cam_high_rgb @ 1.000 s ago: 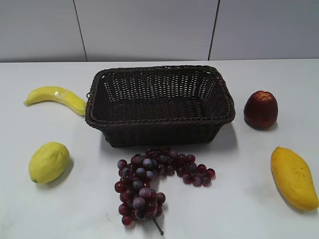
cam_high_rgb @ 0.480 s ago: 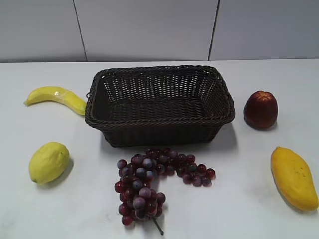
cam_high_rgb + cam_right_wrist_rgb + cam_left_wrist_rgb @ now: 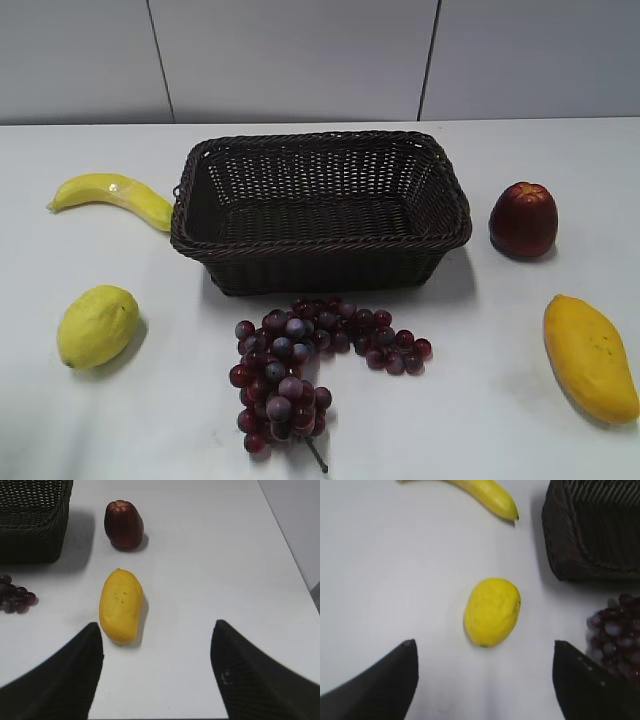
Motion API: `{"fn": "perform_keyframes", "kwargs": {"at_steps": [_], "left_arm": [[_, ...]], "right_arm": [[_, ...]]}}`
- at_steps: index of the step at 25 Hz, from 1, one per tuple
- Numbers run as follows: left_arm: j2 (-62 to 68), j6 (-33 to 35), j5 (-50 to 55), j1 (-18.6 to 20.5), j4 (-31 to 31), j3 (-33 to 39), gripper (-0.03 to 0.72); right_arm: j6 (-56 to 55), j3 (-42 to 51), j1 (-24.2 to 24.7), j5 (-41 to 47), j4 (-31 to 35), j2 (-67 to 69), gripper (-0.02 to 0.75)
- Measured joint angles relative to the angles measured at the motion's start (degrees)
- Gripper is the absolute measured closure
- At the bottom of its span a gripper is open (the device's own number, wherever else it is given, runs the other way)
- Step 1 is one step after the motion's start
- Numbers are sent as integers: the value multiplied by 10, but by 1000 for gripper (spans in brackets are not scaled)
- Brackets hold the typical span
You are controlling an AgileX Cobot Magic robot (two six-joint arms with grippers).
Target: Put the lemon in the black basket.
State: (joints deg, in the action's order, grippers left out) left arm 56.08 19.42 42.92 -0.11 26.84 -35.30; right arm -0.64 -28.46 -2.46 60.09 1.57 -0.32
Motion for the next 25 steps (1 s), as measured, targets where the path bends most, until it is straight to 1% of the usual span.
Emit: {"fn": "perform_keyframes", "kwargs": {"at_steps": [3,5,8,11,15,20,25], "left_arm": [[113,28,33,-1,20,-50,57],[174,41,50,-9,23,-82,58],[251,58,58,-41,13,-121,58],[320,61,60,-62,-7,-146,58],[386,61,58,-66,-14,-173,58],[446,61,54,-68,-14,-203,36],[497,61,54,-91,-9,-218,34]], "right_arm": [[0,0,0,0,0,0,186],[0,0,0,0,0,0,186],[0,0,0,0,0,0,186],[0,0,0,0,0,0,186],[0,0,0,0,0,0,186],[0,0,0,0,0,0,186],[0,0,0,0,0,0,186]]}}
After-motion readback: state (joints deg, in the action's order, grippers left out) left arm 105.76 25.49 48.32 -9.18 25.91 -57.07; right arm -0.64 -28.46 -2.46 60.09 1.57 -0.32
